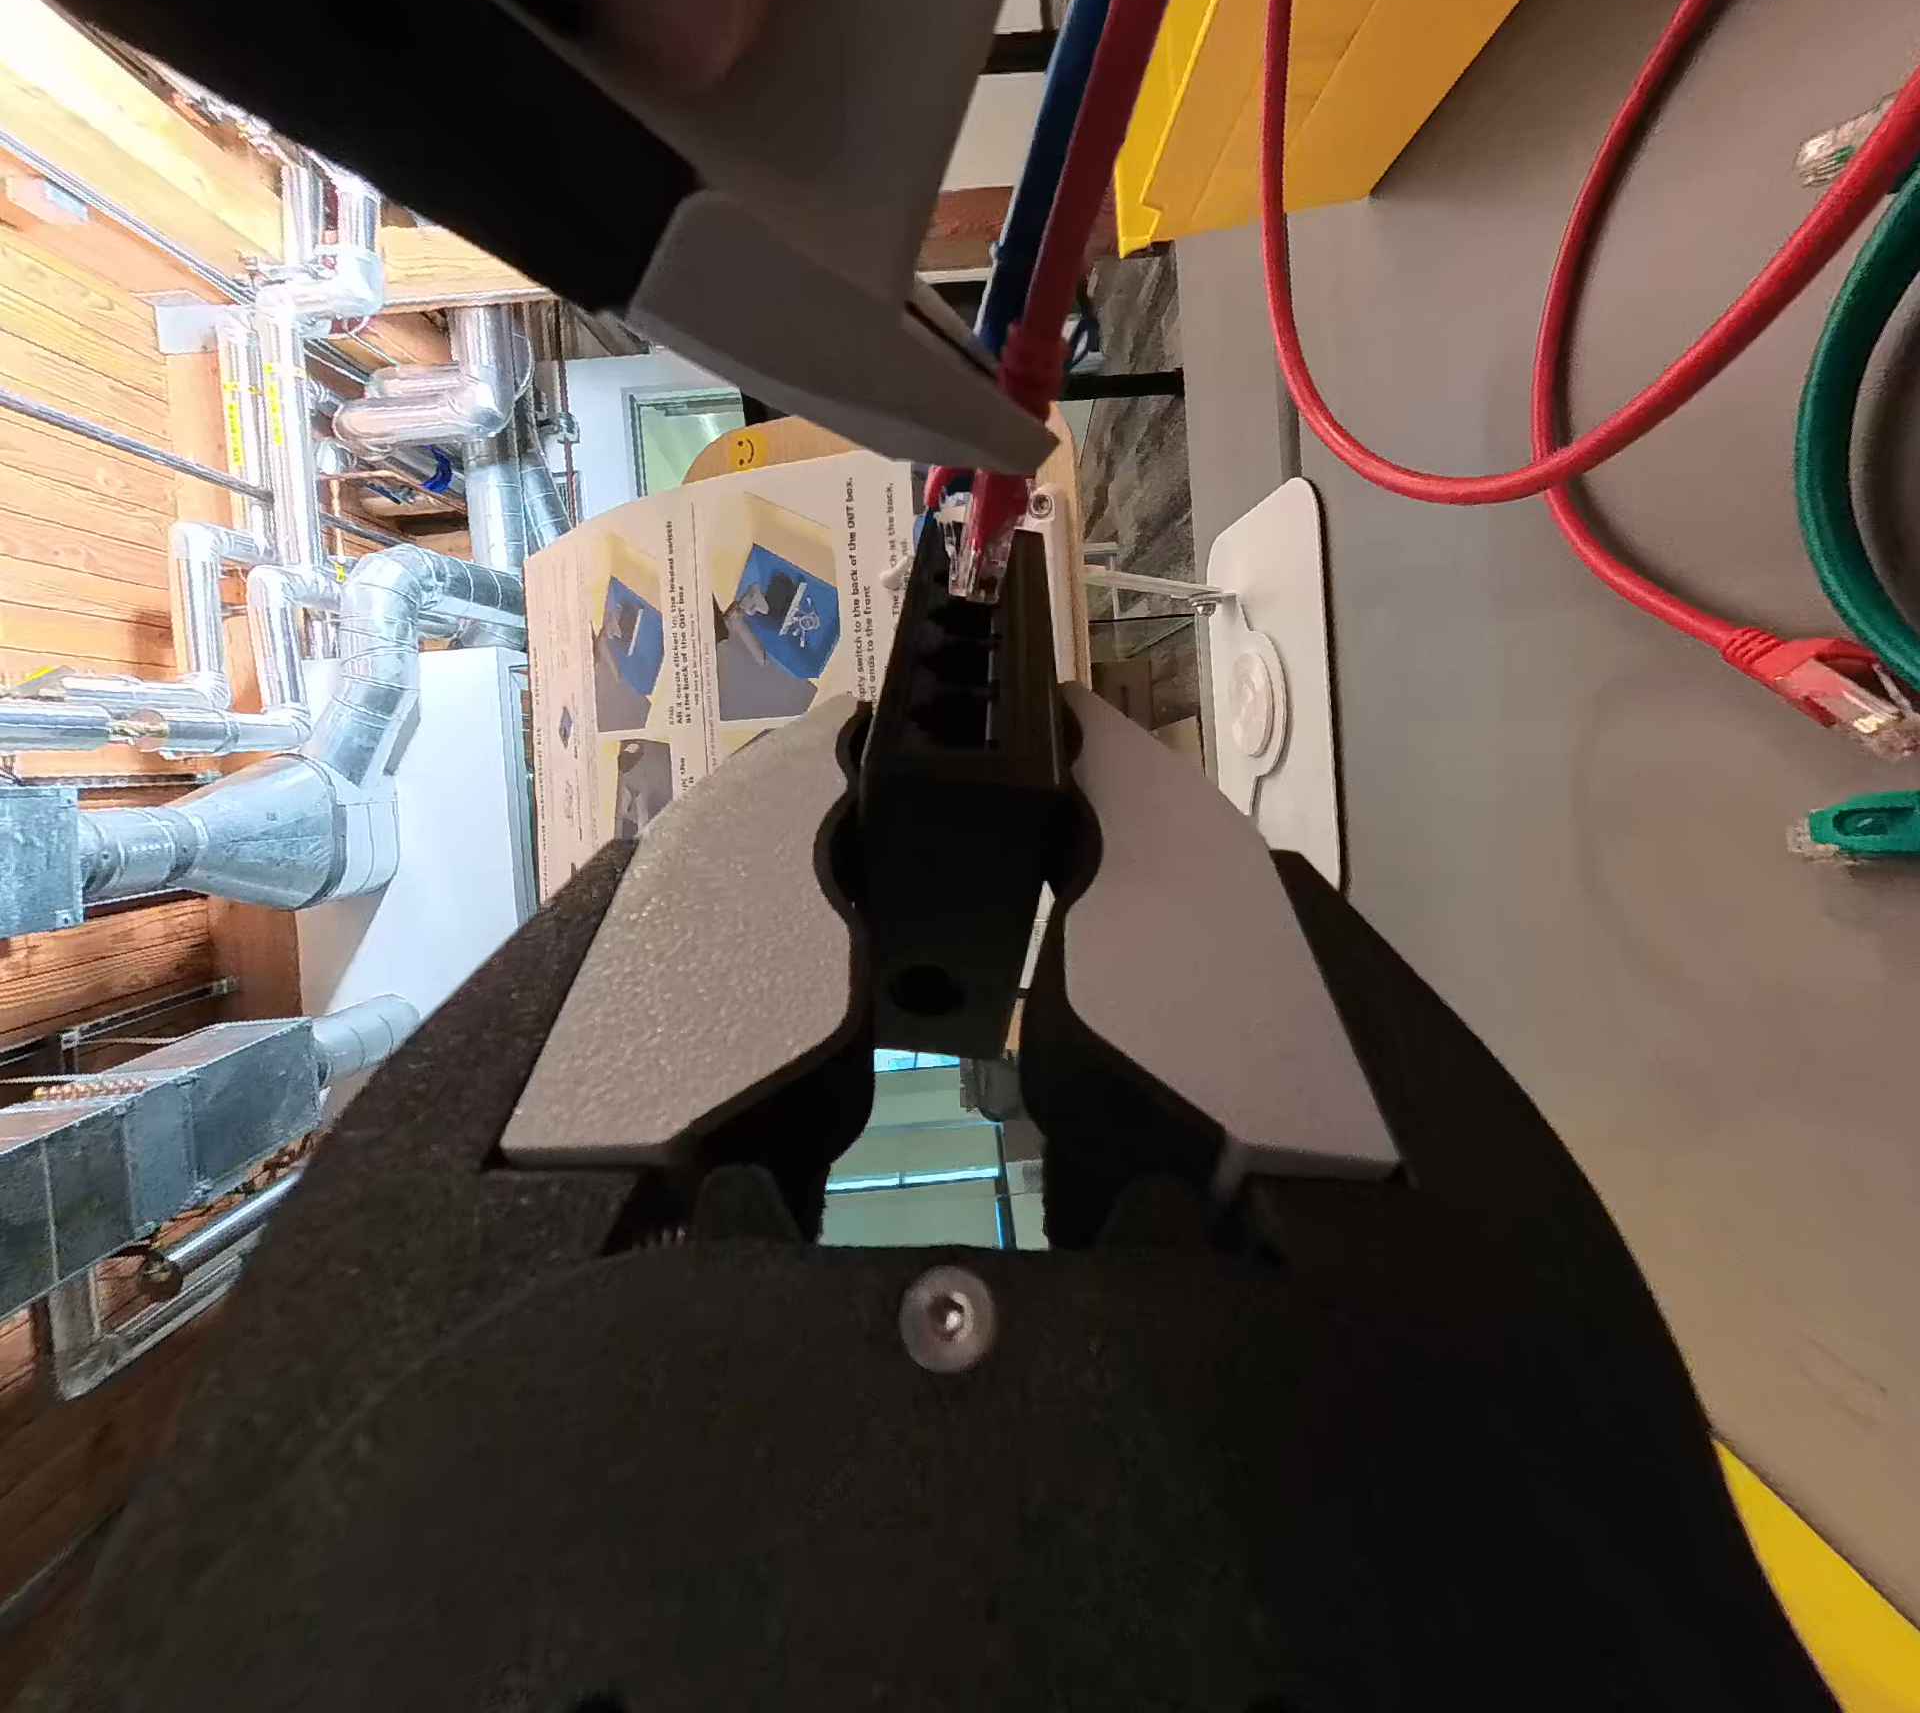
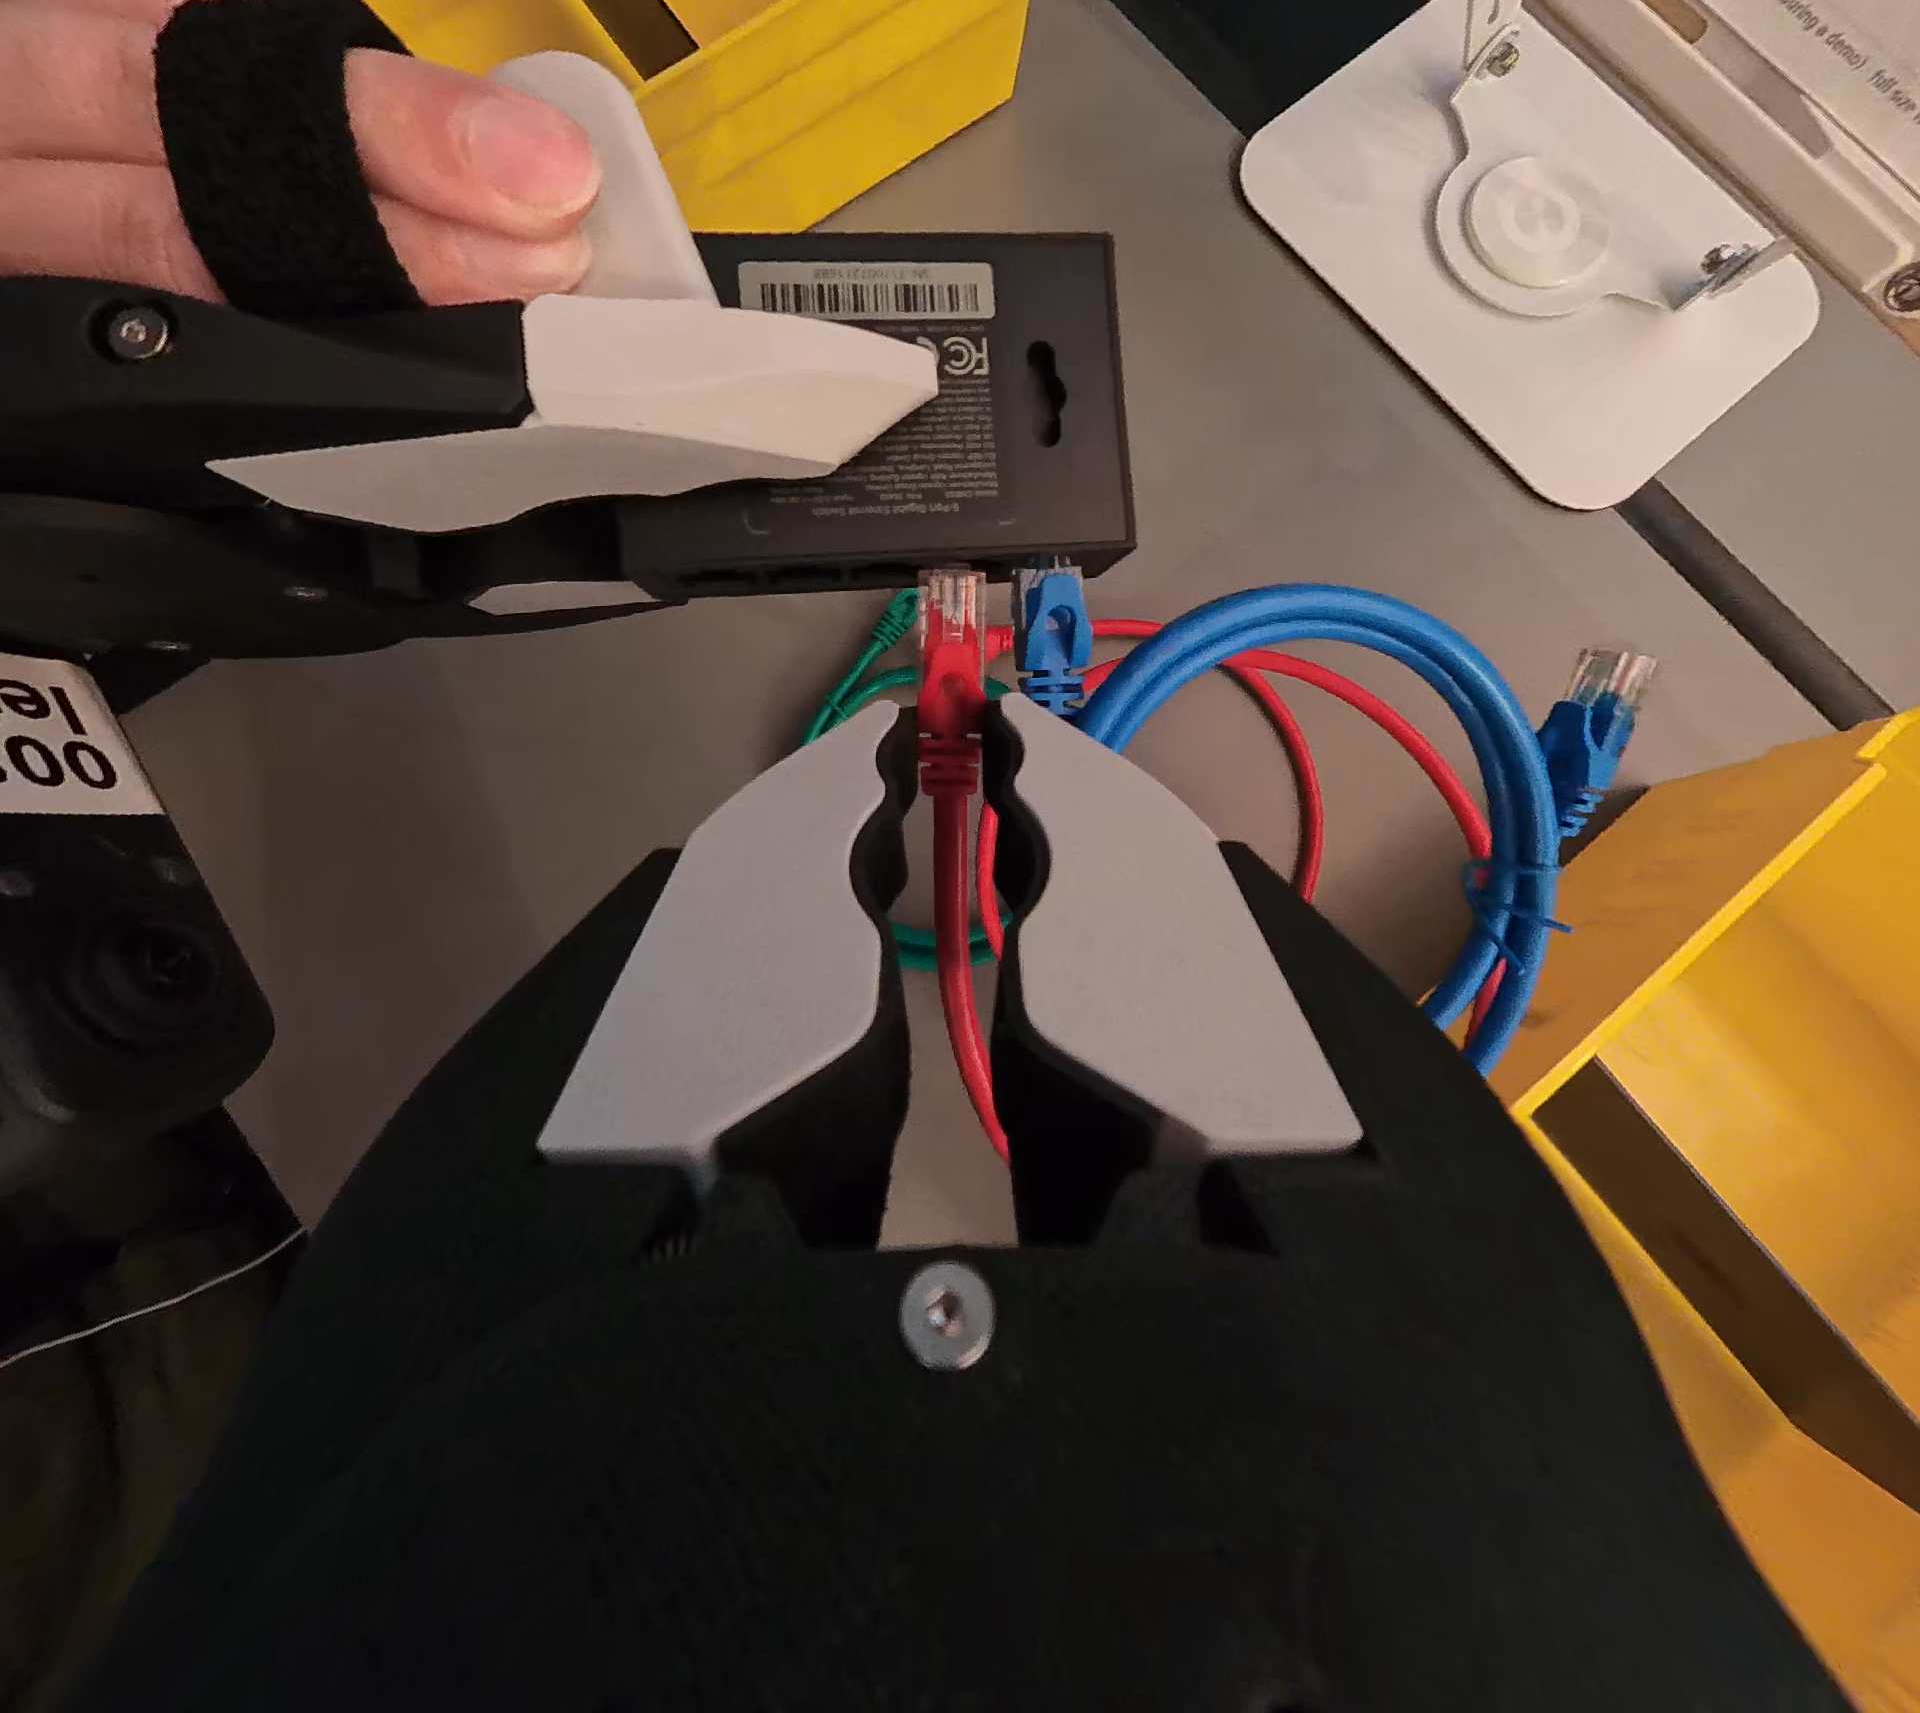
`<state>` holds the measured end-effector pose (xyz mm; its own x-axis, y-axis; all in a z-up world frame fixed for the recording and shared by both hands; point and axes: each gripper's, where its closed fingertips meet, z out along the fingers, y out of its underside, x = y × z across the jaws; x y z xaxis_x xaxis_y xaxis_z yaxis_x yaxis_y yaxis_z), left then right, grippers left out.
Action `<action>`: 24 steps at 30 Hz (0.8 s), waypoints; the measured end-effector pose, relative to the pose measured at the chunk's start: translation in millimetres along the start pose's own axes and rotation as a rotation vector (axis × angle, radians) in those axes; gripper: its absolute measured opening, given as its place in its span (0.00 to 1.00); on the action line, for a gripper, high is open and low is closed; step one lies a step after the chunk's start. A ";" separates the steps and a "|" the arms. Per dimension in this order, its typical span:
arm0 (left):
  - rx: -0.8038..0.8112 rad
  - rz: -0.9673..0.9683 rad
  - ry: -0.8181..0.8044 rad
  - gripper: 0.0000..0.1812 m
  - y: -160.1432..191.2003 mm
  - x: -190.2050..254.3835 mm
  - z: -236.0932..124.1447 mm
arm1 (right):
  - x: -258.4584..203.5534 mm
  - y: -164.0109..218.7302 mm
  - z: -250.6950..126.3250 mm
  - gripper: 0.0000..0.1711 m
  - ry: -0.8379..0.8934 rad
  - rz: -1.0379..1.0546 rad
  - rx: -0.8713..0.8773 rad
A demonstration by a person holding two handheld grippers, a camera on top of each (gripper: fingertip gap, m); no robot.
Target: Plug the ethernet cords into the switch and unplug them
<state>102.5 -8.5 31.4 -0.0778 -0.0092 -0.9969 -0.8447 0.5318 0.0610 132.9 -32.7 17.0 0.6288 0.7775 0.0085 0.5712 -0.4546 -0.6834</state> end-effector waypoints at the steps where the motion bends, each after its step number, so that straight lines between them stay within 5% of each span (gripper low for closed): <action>1: 0.001 0.001 0.001 0.16 -0.8 0.2 -0.1 | 0.0 0.5 -0.4 0.07 -0.004 0.006 -0.001; 24: 0.045 0.068 -0.037 0.16 -7.3 -3.6 -5.5 | 1.3 -5.9 2.0 0.08 -0.001 -0.098 0.032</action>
<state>106.1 -16.9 34.8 -0.1135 0.0589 -0.9918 -0.8133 0.5679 0.1268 129.3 -28.2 19.6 0.5697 0.8183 0.0757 0.6130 -0.3618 -0.7024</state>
